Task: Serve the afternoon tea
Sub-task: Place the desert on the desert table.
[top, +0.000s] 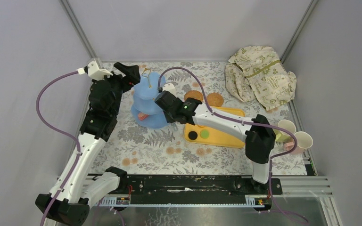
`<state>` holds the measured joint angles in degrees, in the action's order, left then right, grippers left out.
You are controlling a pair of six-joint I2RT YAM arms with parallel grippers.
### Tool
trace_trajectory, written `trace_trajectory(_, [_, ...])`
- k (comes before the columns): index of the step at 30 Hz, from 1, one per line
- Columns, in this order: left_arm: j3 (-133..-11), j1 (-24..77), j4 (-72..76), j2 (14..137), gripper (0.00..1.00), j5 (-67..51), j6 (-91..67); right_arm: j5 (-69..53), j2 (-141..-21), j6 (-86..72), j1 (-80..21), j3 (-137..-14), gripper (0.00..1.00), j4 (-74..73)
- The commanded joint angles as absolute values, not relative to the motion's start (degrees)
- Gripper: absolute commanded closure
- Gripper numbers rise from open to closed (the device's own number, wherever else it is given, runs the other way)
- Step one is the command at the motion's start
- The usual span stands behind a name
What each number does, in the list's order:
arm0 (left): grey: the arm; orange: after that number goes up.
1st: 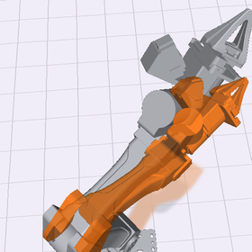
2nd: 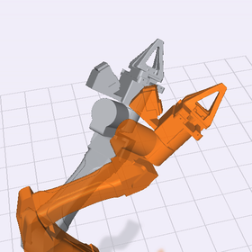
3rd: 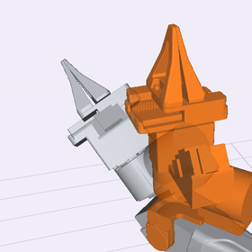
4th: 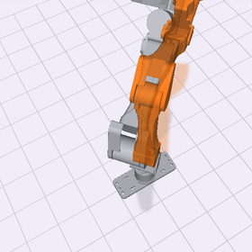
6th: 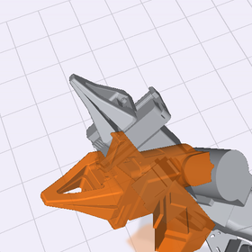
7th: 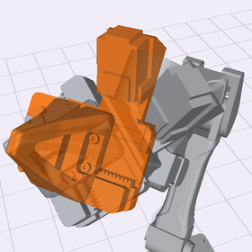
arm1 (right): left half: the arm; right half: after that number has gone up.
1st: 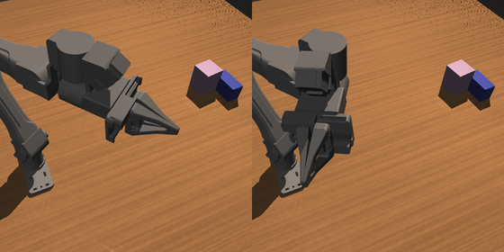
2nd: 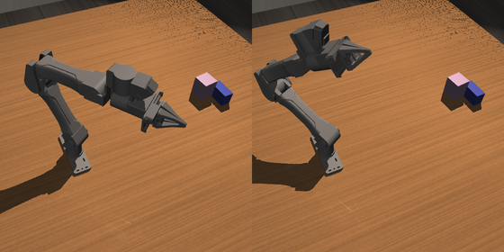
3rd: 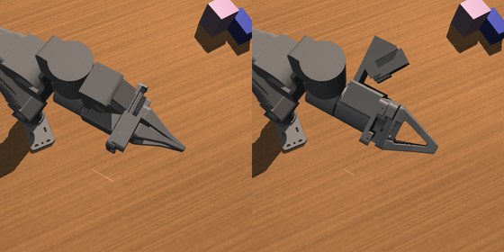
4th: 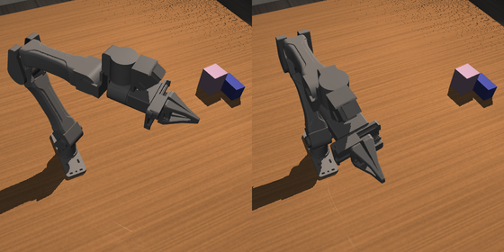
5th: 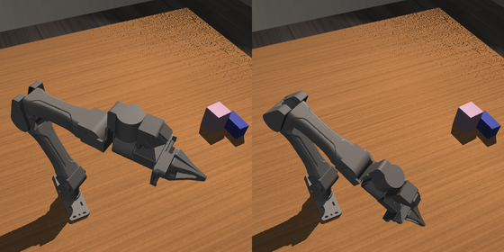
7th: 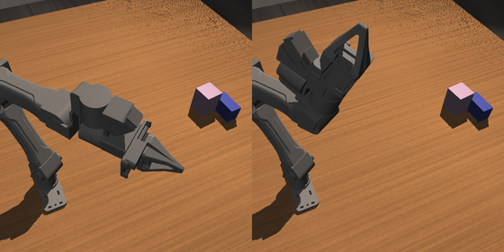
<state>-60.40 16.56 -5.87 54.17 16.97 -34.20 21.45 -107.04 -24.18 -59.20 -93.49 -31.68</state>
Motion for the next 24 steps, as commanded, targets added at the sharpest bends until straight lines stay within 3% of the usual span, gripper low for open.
trace_trajectory(1, [-61.72,15.91,-5.45,53.12,0.04,18.57,-34.45,20.80,-109.22,-23.03,-60.41,-99.36,1.00,-32.93])
trace_trajectory(24, [-59.37,15.29,-5.45,52.23,0.03,19.12,-35.24,19.80,-119.84,-23.10,-60.87,-110.92,0.96,-36.55])
